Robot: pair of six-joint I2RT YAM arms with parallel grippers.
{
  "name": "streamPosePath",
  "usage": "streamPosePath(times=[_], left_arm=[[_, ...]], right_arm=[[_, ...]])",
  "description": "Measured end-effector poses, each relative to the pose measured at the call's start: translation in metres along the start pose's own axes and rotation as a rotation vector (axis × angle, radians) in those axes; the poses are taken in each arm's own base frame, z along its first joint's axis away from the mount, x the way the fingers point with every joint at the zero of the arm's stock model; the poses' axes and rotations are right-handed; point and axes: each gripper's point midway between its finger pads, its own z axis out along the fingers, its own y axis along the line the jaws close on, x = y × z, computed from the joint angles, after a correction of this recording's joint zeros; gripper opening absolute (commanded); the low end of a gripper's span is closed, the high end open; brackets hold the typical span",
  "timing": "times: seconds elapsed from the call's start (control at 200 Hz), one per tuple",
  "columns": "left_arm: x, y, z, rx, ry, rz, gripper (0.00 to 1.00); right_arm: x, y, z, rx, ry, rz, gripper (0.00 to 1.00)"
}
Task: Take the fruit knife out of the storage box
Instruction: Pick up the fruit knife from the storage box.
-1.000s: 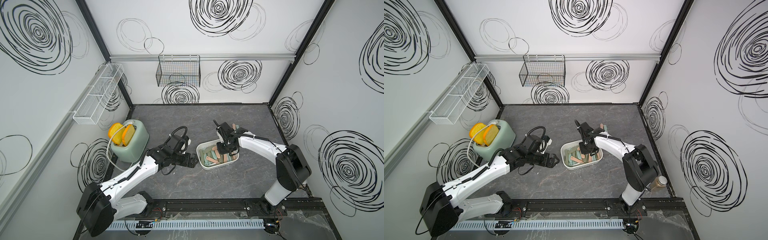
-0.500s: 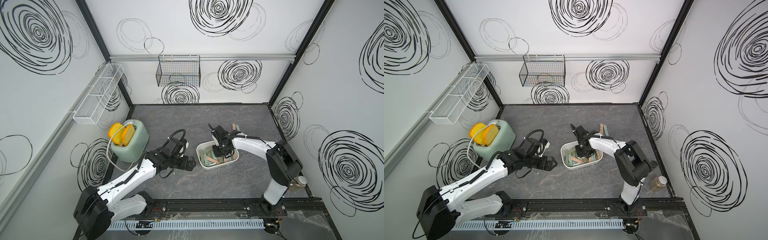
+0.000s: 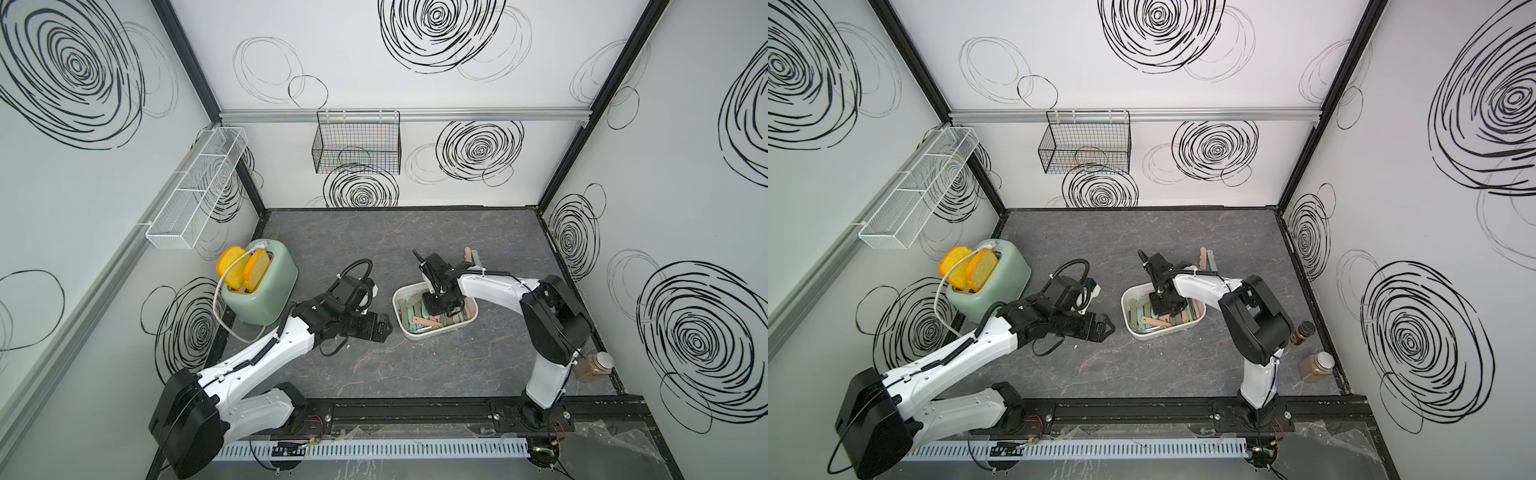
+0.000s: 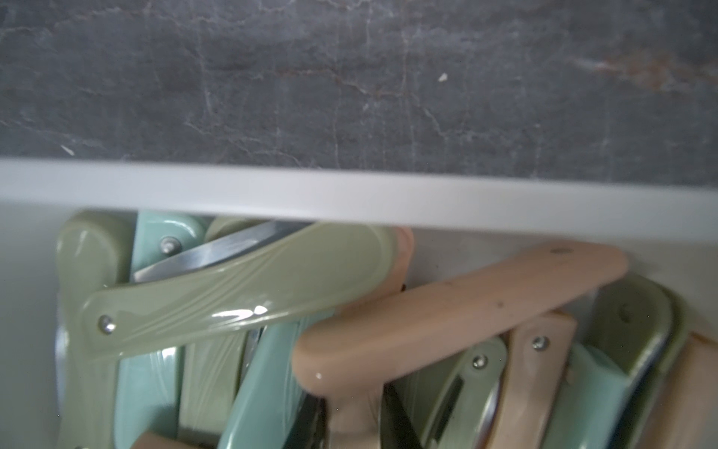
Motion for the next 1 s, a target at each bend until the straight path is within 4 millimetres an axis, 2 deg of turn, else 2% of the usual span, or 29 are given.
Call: streamPosePath(times=[0.445, 0.865, 1.0], left_arm=[[0.001, 0.004, 0.007, -0.008, 0.02, -0.003, 0.98], [-0.006, 0.0, 0.008, 0.004, 0.014, 0.0, 0.98], [-0.012, -0.003, 0.007, 0.007, 0.006, 0.005, 0.98]], right_arm=[[-0.007, -0.004, -0.01, 0.038, -0.001, -0.019, 0.17], [-0.015, -0.007, -0.044, 0.0, -0.058, -0.001, 0.18], [-0.009, -0.005, -0.052, -0.025, -0.066, 0.001, 0.18]])
